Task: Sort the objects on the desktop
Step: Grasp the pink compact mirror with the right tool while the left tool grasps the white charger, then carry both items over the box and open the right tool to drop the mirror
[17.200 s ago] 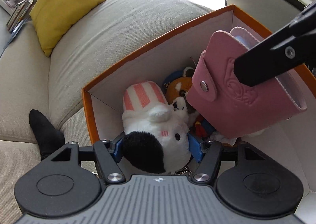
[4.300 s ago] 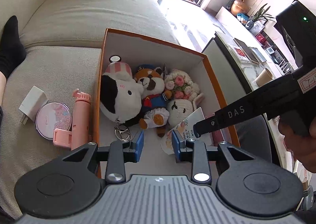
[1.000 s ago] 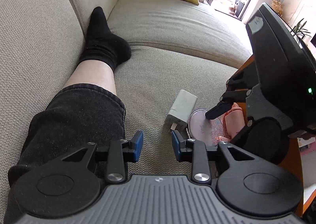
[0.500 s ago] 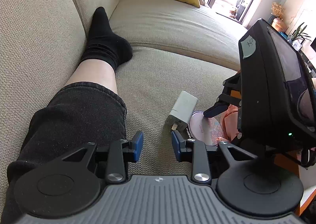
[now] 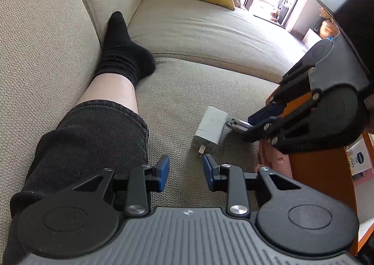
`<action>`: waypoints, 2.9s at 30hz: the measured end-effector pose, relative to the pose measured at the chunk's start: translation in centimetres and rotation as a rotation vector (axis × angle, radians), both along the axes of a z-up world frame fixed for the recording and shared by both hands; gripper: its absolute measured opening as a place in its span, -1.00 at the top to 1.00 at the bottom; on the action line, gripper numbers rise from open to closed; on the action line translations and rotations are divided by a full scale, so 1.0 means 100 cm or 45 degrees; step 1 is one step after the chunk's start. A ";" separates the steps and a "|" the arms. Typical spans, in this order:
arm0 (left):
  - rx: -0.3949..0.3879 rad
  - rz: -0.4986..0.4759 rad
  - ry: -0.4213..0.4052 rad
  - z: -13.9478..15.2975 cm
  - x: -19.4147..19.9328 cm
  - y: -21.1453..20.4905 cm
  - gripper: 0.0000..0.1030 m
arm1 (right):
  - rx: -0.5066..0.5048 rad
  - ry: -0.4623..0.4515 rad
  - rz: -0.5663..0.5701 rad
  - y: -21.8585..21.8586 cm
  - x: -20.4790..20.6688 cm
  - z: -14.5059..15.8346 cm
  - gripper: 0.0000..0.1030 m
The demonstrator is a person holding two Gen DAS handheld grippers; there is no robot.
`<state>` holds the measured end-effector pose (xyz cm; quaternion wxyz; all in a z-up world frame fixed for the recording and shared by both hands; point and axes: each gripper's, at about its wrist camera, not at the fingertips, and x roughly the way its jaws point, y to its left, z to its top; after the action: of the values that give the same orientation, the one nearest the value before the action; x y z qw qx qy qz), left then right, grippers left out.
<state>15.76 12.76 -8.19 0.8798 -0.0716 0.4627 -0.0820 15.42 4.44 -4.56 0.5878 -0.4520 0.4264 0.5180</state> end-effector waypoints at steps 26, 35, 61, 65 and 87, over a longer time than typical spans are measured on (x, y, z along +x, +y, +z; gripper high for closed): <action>0.137 -0.219 0.006 -0.010 0.046 -0.046 -0.01 | 0.044 0.231 -0.300 -0.013 0.079 0.010 0.66; 0.214 -0.238 0.030 -0.032 0.064 -0.059 -0.01 | 0.039 0.235 -0.275 -0.008 0.080 0.001 0.62; 0.032 0.033 -0.106 0.031 -0.004 -0.043 0.27 | 0.304 0.236 -0.276 -0.044 0.038 0.060 0.73; 0.024 0.032 -0.162 0.054 -0.026 -0.051 0.27 | 0.382 0.253 -0.272 -0.073 0.027 0.082 0.73; -0.019 -0.236 -0.270 0.098 -0.085 -0.141 0.27 | 0.453 0.087 -0.237 -0.242 -0.015 0.105 0.73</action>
<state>7.27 -1.33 1.63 0.9119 -0.0261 0.3710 -0.1734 13.95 -19.75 5.90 0.6889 -0.2818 0.3879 0.5436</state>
